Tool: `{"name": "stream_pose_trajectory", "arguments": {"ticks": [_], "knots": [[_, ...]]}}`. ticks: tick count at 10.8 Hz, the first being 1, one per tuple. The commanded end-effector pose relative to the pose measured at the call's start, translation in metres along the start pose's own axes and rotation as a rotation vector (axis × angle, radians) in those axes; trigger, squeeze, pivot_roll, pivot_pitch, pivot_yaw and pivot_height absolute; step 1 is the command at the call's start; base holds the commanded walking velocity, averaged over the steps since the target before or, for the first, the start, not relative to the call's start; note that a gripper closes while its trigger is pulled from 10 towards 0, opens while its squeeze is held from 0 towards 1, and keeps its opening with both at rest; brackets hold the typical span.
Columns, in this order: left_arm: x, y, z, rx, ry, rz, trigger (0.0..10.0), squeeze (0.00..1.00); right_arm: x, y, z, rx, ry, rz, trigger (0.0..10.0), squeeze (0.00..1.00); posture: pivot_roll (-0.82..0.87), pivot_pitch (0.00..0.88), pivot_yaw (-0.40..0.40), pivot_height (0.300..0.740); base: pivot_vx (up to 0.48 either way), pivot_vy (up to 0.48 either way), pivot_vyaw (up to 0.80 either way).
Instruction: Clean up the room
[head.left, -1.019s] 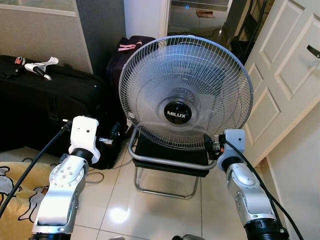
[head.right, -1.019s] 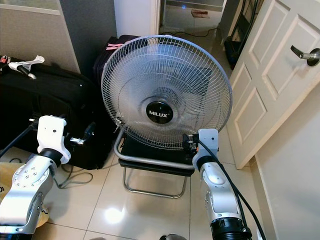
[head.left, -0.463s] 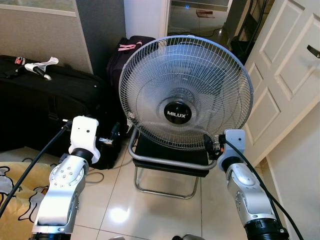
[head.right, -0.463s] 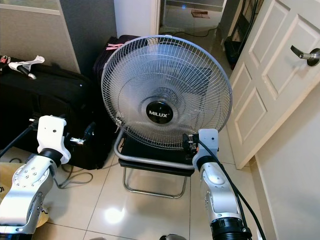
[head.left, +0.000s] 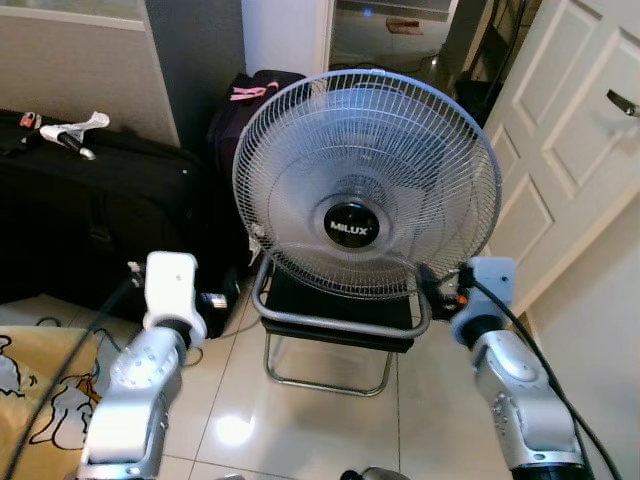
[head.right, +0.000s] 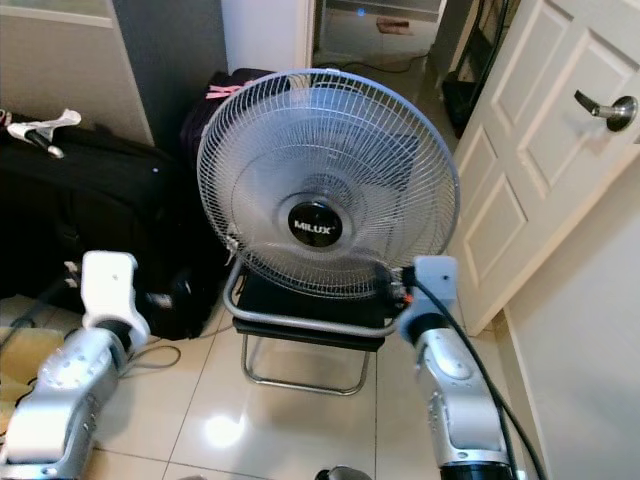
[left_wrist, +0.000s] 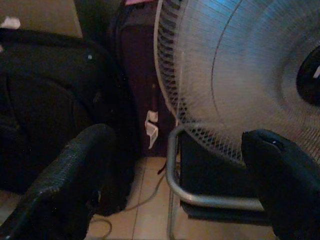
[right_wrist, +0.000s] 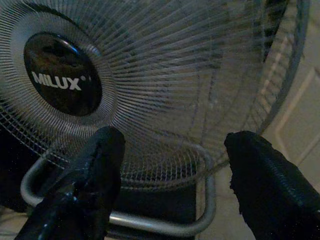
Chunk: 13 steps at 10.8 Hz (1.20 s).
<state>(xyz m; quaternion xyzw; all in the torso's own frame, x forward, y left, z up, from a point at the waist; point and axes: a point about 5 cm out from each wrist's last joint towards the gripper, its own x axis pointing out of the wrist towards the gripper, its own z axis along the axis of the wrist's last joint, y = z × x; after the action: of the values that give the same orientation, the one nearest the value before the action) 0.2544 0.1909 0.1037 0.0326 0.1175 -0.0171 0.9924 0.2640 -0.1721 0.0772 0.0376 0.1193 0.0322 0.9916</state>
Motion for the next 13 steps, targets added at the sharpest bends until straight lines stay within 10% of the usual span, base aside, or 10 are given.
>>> {"name": "stream_pose_trajectory", "arguments": {"ticks": [1,2,9,11,13], "knots": [[0.000,-0.001,0.003,0.001,-0.007,0.002,10.0,0.00,-0.001,0.000,0.001,0.035,-0.003,0.010,10.0,0.00,-0.06,0.000,-0.046,0.740,0.000,0.000,0.00],[0.000,-0.001,0.004,0.002,0.003,0.009,10.0,0.00,-0.004,0.002,0.007,0.141,-0.041,0.048,10.0,0.00,-0.05,0.000,-0.049,0.740,0.000,0.000,0.00],[0.000,-0.003,0.018,0.077,-0.085,0.018,10.0,0.00,0.004,0.007,0.012,-0.133,-0.079,0.047,10.0,0.00,-0.04,0.000,-0.053,0.740,0.000,0.000,0.34],[0.000,-0.008,0.018,0.081,-0.102,0.021,10.0,0.00,0.006,0.007,0.014,-0.092,-0.129,0.023,10.0,0.95,-0.05,0.000,-0.062,0.740,0.000,0.000,0.80],[0.002,-0.009,0.020,0.081,-0.113,0.018,10.0,0.00,0.004,0.009,0.018,0.063,-0.162,0.059,10.0,1.00,-0.05,0.000,-0.058,0.740,0.000,0.000,0.65]]}}
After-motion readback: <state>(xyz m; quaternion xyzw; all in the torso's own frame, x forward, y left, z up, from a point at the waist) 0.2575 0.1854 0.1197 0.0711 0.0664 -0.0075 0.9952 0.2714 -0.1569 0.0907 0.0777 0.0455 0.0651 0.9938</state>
